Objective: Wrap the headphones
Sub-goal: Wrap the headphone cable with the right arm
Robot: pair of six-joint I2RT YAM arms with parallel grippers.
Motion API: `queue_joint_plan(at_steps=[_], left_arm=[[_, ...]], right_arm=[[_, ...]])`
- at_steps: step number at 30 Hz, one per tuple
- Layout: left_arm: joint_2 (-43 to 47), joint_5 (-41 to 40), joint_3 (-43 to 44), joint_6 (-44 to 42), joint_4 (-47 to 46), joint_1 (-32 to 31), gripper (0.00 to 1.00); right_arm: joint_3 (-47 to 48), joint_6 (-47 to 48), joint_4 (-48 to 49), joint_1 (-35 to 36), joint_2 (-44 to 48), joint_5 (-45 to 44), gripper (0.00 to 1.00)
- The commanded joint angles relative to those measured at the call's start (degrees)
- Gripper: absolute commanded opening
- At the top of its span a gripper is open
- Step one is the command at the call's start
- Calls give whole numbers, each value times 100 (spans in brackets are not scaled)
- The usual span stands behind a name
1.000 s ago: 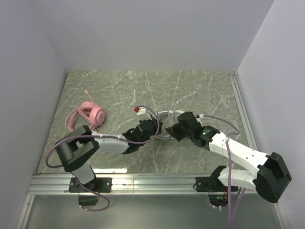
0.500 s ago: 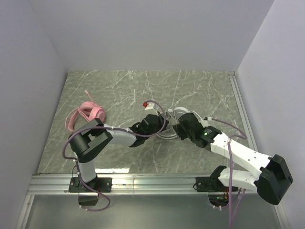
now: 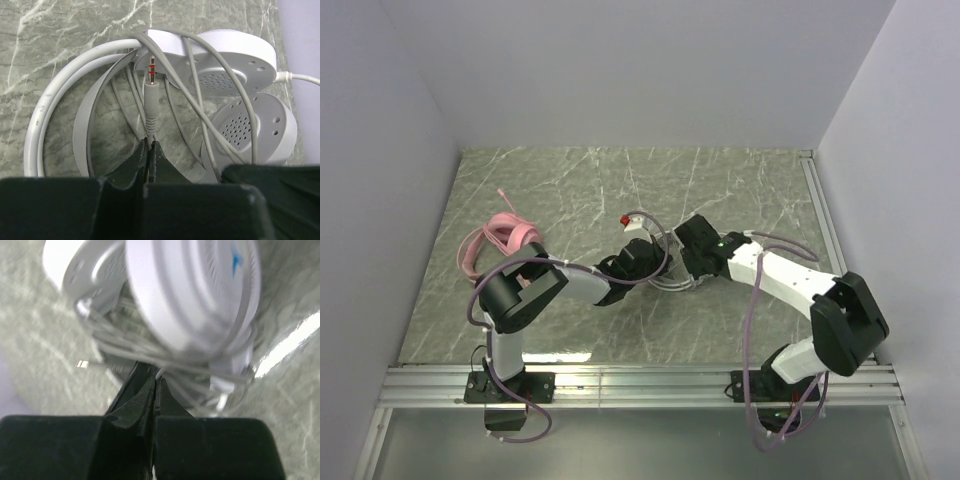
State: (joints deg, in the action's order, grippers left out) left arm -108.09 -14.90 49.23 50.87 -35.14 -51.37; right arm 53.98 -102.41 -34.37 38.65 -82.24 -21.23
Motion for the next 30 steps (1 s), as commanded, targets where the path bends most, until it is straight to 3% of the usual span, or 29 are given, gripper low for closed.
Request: queue_joint_plan(at_steps=[1,14,30], left_arm=[[-124,-145,87,46,-160,49,0],[8,-198,-54,-270,-248,101,0],[324,-216,104,-569,428,215,1]], right_arm=[[324,221,-246,-253,-240,-101,0],[1958,1364,-1652,-367,-1909,40,0],[1581,1592,-1142,-420,-2560,198,0]])
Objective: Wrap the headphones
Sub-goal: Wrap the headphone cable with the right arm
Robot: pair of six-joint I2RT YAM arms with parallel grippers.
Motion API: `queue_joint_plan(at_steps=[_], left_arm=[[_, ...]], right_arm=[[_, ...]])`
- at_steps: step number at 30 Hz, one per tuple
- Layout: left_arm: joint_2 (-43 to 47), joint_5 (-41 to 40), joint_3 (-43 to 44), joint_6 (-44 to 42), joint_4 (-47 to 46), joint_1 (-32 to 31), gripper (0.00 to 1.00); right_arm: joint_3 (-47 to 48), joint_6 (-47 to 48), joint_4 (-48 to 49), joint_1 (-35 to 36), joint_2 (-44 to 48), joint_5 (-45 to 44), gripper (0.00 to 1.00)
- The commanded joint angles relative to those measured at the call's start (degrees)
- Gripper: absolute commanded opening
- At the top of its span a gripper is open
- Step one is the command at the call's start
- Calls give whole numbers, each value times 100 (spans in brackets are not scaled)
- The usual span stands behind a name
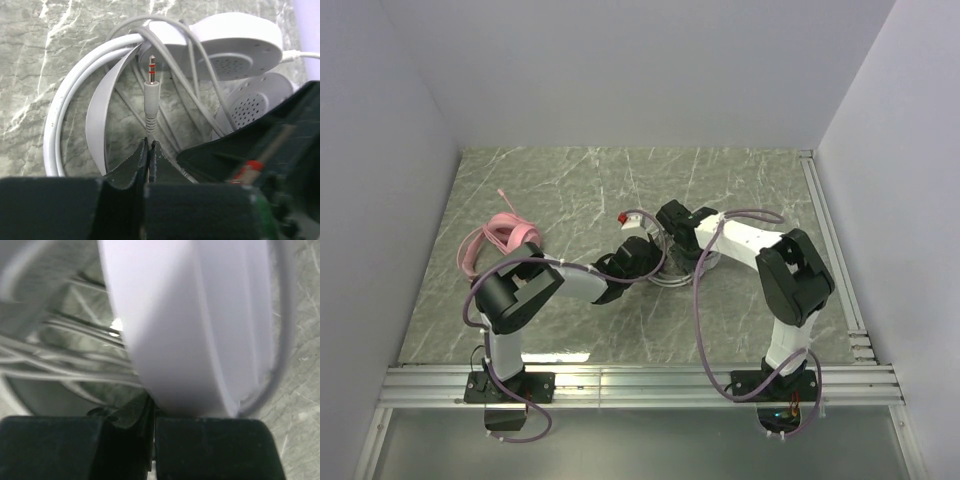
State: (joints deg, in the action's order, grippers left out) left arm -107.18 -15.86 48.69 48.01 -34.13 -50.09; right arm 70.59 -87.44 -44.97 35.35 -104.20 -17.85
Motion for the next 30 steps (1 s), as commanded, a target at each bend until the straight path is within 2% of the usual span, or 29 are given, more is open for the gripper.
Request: queue_joint_plan(at_steps=[1,8,11,12,14,15,18,23,29,30], left_arm=[[232,-102,272,-292,450,113,6],[294,-49,589,-494,1110,166,16],[399,-154,650,-547,1311,166,28],[486,-207,686,-599,1495,174,38],[644,-260,721,-713,1567,183,47],[706,-260,713,-749,1611,201,55],[908,-146,712,-819,1716,271,61],[1338,-93,511,-916,1867,315,60],[1568,670,80,-1311,1585,315,50],[1551,767,97,-1460,1646,315,46]], right_arm=[[-106,104,-21,-90,-407,-123,0],[-265,69,129,-99,-417,-140,0],[-326,51,155,-90,-312,-175,0],[-318,43,138,-99,-311,-184,0],[-326,25,129,-81,-302,-167,0],[-344,8,146,-90,-302,-158,0],[-405,-36,225,-99,-259,-105,0],[-370,-54,217,-99,-232,-70,0],[-309,-54,191,-90,-171,-61,0],[-291,-54,173,-90,-162,-70,0]])
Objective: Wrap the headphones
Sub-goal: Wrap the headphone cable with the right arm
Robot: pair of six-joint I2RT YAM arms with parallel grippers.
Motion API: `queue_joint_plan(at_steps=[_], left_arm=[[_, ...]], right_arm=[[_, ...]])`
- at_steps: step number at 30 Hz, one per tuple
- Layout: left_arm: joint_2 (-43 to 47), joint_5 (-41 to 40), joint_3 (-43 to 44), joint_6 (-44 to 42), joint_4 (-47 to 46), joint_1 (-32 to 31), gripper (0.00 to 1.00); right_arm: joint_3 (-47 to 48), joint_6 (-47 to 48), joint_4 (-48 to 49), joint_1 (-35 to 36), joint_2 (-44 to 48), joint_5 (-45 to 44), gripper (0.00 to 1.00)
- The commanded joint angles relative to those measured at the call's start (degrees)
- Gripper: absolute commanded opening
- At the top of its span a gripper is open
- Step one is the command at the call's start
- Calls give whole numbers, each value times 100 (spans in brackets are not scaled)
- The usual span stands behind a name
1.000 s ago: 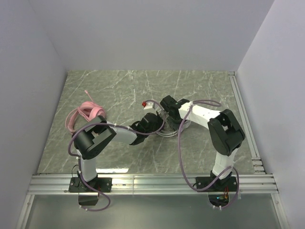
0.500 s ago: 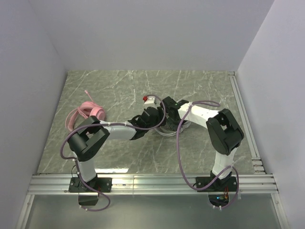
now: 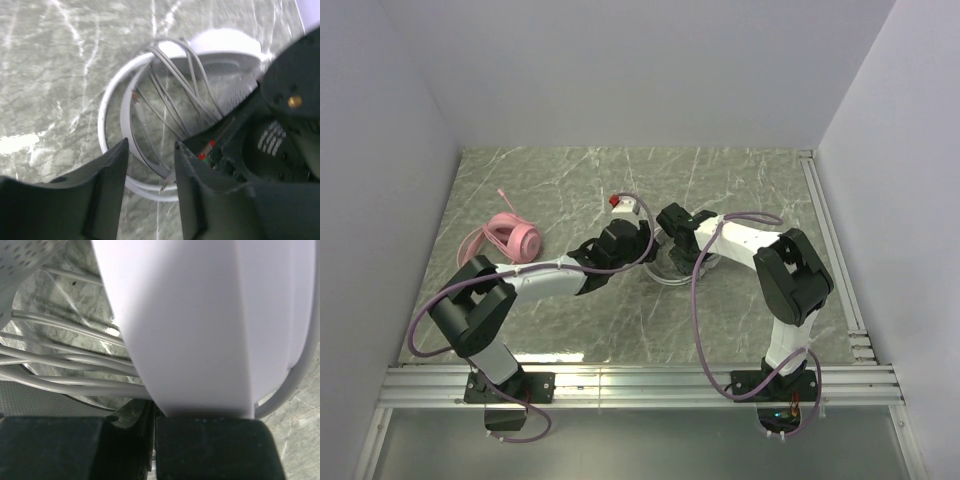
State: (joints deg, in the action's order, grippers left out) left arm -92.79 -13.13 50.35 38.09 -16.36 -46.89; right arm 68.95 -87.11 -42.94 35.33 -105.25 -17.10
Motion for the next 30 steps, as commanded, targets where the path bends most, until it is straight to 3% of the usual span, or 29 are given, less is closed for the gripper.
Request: queue_joint_plan(at_steps=[1,8,11,18,30], left_arm=[[86,704,1,-564,-61,-4,43],[-283,1408,388,-838,406,-4,14],[-353,1750,415,-759,379,-4,7],[-266,2024,388,-706,432,-4,0],[-511,2271,739,-671,994,5,0]], right_arm=[[-127,-95,-30,-88,-31,-153,0],[-110,-87,-31,-97,5,-135,0],[-92,-95,-48,-88,-4,-127,0],[-92,-87,-4,-88,-4,-127,0],[-180,-122,101,-97,22,-65,0]])
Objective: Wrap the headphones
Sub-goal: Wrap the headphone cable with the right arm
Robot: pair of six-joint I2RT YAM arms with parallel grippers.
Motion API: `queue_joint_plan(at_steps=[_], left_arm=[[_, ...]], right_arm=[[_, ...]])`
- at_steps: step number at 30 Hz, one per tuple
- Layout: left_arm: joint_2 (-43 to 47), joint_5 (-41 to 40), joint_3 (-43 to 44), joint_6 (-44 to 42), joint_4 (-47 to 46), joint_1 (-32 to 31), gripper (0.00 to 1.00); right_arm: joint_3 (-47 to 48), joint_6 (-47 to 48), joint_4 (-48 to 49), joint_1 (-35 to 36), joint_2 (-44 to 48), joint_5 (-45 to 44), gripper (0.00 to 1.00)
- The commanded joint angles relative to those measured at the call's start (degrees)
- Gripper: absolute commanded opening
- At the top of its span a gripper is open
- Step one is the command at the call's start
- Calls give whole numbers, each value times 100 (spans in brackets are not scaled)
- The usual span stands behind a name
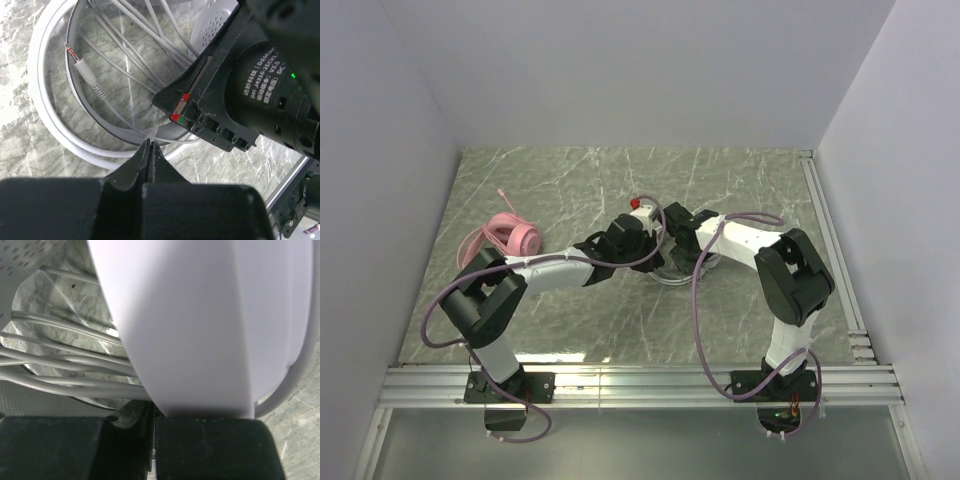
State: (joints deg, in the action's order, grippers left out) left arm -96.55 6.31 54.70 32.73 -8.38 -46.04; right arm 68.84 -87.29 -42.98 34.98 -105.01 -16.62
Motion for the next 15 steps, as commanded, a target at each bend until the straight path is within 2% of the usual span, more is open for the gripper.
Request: queue_joint_plan(at_steps=[1,9,15], left_arm=[[-223,327,348,-153,231,-89,0],[-698,345,779,-22,469,-37,0],[-268,161,-107,866,-585,201,0]], right_arm=[[-178,-104,123,-53,7,-96,0],[-230,-122,193,-62,86,-43,0],[-336,-192,378,-79,148,71,0]])
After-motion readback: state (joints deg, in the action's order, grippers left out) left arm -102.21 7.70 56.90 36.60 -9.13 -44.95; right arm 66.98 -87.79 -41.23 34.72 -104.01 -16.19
